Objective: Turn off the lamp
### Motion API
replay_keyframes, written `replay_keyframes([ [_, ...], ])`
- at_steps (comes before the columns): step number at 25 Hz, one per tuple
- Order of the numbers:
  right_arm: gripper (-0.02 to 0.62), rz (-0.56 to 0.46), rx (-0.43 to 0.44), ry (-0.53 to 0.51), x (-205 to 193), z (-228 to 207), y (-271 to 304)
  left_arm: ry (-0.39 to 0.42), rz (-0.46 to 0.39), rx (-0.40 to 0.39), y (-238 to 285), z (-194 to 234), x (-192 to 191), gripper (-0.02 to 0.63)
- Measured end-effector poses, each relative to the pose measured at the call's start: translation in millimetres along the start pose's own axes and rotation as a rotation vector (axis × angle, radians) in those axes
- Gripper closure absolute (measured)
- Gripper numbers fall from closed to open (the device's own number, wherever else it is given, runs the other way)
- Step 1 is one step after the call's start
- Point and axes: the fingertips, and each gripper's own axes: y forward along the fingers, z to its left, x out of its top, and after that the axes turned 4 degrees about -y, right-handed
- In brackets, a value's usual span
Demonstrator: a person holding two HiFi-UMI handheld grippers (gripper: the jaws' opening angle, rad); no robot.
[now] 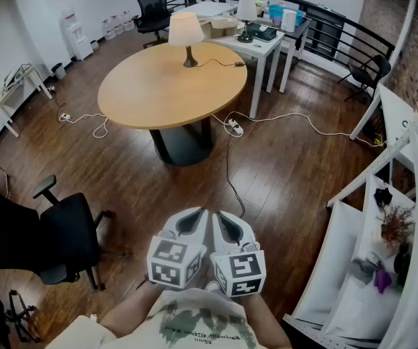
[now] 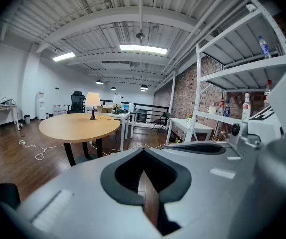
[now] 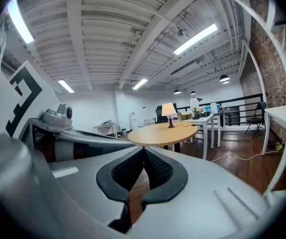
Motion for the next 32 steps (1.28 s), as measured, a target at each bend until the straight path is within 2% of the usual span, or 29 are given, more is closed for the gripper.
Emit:
replay_keyframes([
  [7,0.594,-0.014,-0.022,0.010,15.5,-25.6,20.2,0.003,-0.006,-0.026,25.0,5.0,19.4,0.607],
  [13,0.595,-0.002,-0.051,0.019,24.2,-58.4,52.5,-0.005,-0.005,-0.045,68.3,21.9,39.4,0.607],
  [32,0.595,0.053,-0.157,0.012,91.9,-128.0,211.8,-0.066,-0.021,-0.142,201.6,124.3,144.5,0.607],
])
